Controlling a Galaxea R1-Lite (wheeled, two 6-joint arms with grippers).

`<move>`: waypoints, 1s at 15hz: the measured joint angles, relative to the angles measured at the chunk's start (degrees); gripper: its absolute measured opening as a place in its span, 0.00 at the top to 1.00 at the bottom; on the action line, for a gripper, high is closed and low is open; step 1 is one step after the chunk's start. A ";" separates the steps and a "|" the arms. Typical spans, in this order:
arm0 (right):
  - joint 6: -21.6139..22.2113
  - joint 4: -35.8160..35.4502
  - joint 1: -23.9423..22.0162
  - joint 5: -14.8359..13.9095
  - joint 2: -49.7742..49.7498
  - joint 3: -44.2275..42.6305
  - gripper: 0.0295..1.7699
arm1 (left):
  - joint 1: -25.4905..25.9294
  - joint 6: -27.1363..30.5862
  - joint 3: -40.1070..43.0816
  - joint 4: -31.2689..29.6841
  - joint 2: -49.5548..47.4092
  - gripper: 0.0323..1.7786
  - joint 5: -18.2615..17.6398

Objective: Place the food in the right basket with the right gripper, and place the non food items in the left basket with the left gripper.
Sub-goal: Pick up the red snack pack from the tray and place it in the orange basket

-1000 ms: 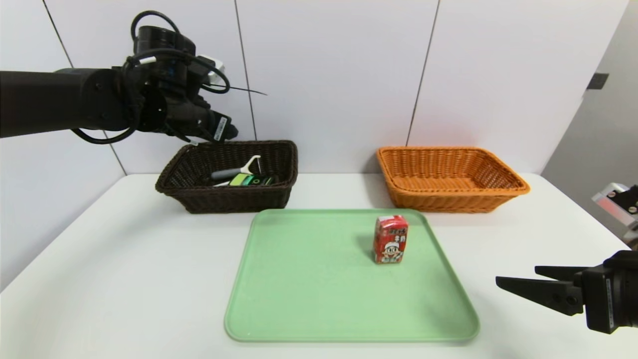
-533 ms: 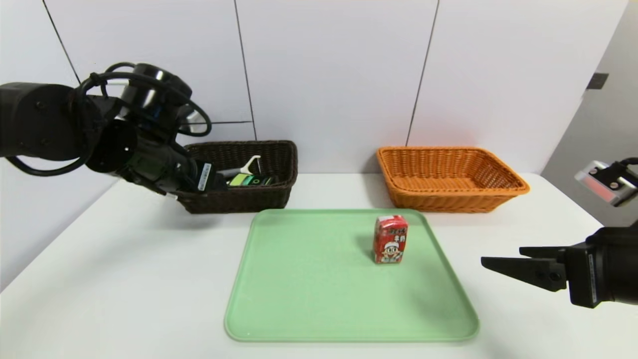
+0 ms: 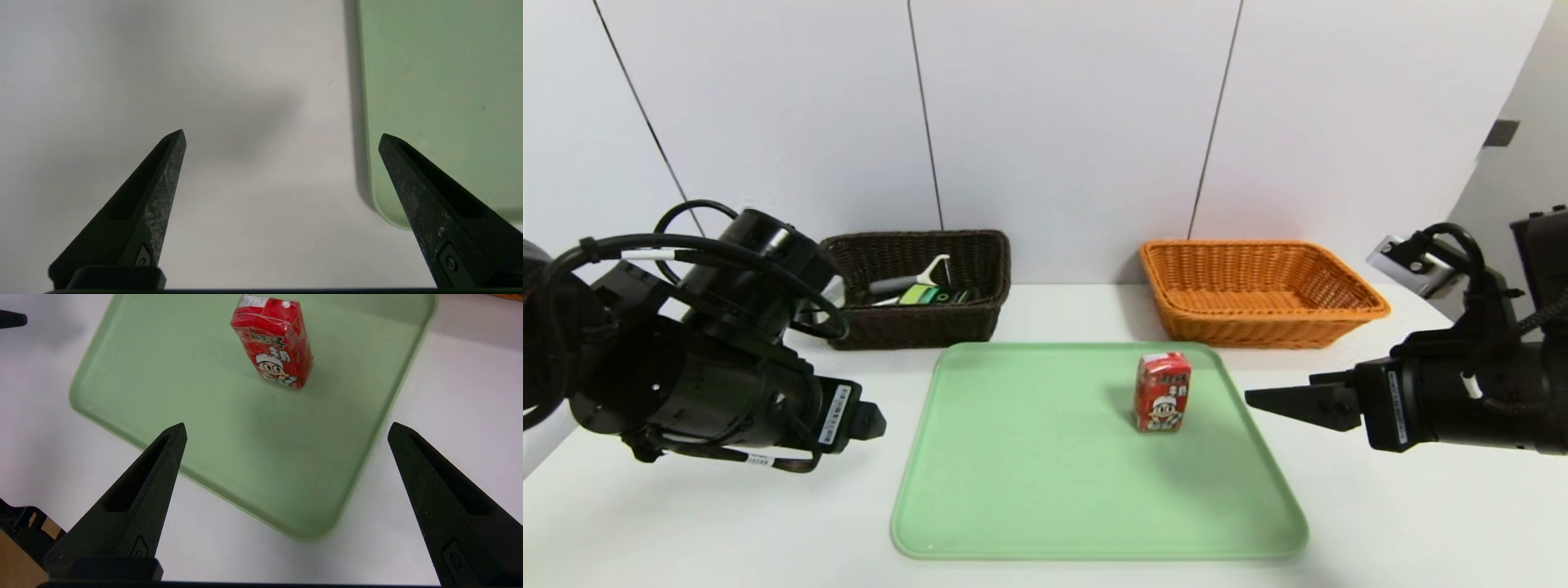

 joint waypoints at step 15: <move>6.62 -20.64 16.63 -23.17 16.65 3.73 0.04 | -2.44 -1.74 4.11 -0.29 -1.13 0.05 0.00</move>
